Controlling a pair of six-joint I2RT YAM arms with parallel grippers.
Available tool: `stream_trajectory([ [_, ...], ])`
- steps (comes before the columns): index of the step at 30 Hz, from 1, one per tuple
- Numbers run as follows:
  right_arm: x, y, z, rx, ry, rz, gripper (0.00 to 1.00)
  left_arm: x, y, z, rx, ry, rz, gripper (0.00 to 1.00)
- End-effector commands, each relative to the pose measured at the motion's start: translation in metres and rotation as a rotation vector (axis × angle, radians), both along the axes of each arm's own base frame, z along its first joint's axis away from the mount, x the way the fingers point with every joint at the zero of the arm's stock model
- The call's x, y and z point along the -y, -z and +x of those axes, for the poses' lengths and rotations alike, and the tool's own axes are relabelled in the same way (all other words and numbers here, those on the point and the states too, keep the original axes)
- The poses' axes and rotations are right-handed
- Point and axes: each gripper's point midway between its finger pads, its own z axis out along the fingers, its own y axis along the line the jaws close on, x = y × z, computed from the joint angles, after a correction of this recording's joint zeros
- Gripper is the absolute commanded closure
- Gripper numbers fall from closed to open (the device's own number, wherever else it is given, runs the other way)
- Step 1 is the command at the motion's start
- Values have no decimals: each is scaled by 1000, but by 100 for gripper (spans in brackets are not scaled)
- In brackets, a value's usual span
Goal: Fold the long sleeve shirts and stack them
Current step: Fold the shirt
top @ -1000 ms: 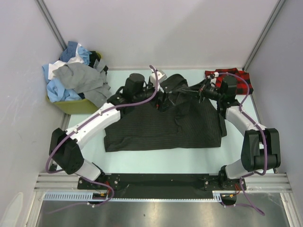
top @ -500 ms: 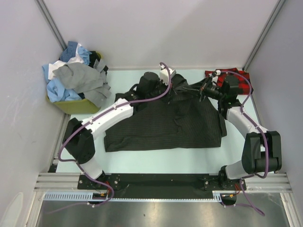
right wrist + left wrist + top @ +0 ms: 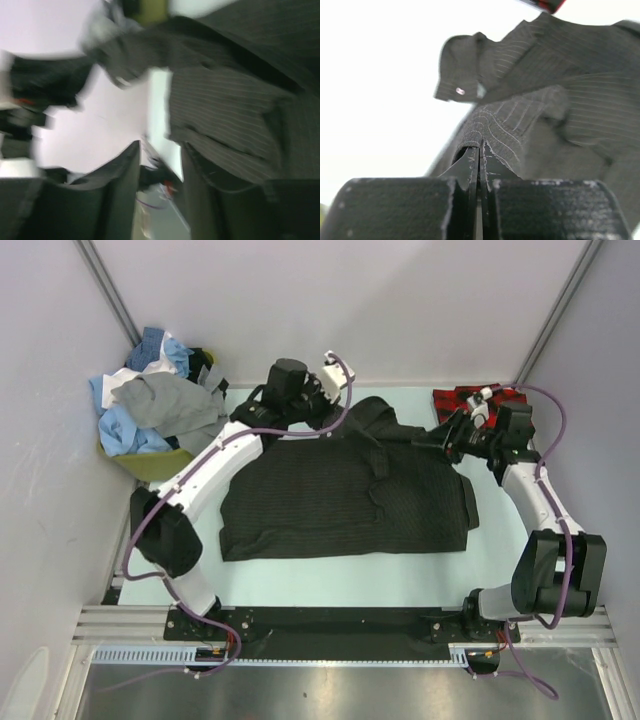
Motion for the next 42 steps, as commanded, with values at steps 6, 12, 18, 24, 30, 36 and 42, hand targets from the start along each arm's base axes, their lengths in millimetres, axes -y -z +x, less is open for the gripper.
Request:
stream_trajectory([
  [6, -3, 131, -48, -131, -251, -332, 70, 9, -13, 82, 313, 191, 266, 100],
  [12, 20, 195, -39, -244, -224, -477, 73, 21, -17, 44, 363, 633, 170, 100],
  [18, 48, 249, -54, -439, -209, -554, 73, -10, 13, 75, 495, 710, 414, 100],
  [24, 56, 273, -63, -515, -210, -614, 73, -18, 14, 142, 628, 542, 557, 100],
  [30, 63, 276, -65, -540, -187, -607, 73, 15, 1, 147, 771, 461, 504, 100],
  [36, 58, 257, -60, -474, -189, -562, 72, 18, -27, 76, 770, 582, 285, 100],
  [42, 54, 233, -59, -381, -211, -558, 71, -7, 15, -51, 716, 848, 244, 100],
])
